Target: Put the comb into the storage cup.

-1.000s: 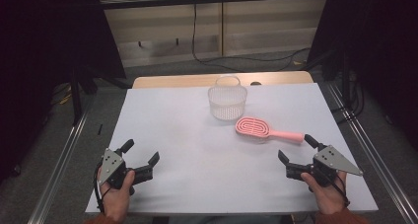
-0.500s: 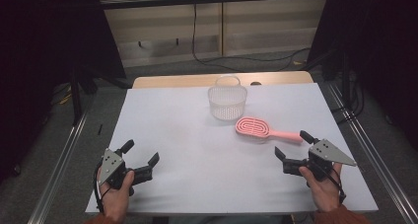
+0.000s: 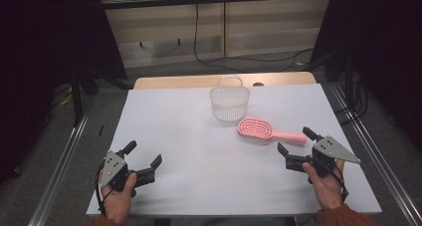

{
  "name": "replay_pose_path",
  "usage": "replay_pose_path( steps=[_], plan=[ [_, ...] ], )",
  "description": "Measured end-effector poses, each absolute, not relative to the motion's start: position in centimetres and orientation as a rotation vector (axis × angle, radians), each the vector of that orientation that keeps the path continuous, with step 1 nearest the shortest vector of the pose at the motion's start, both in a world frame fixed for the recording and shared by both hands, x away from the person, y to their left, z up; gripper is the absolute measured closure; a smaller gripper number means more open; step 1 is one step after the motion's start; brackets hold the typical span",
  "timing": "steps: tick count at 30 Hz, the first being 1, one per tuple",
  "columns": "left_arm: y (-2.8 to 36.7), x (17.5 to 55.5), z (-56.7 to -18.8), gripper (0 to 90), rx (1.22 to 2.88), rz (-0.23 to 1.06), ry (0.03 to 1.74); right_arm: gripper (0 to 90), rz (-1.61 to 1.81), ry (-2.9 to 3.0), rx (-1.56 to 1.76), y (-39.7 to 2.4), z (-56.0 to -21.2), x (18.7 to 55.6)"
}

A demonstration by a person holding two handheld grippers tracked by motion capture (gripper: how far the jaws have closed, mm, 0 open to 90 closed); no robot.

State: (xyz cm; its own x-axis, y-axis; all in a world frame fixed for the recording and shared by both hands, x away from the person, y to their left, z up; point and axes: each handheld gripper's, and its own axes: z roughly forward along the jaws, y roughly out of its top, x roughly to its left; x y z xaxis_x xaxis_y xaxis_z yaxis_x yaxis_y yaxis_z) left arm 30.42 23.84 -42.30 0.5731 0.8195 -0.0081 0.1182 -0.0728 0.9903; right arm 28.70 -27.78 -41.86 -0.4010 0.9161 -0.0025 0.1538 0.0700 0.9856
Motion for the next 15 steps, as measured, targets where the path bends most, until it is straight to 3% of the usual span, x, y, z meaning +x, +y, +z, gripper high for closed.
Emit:
replay_pose_path(
  steps=[15],
  plan=[
    [23.7, 30.4, -42.3, 2.5, 1.563, 0.696, 0.815, 1.3, 1.359, 1.618, 1.103, -27.5, -41.6, 31.5]
  ],
)
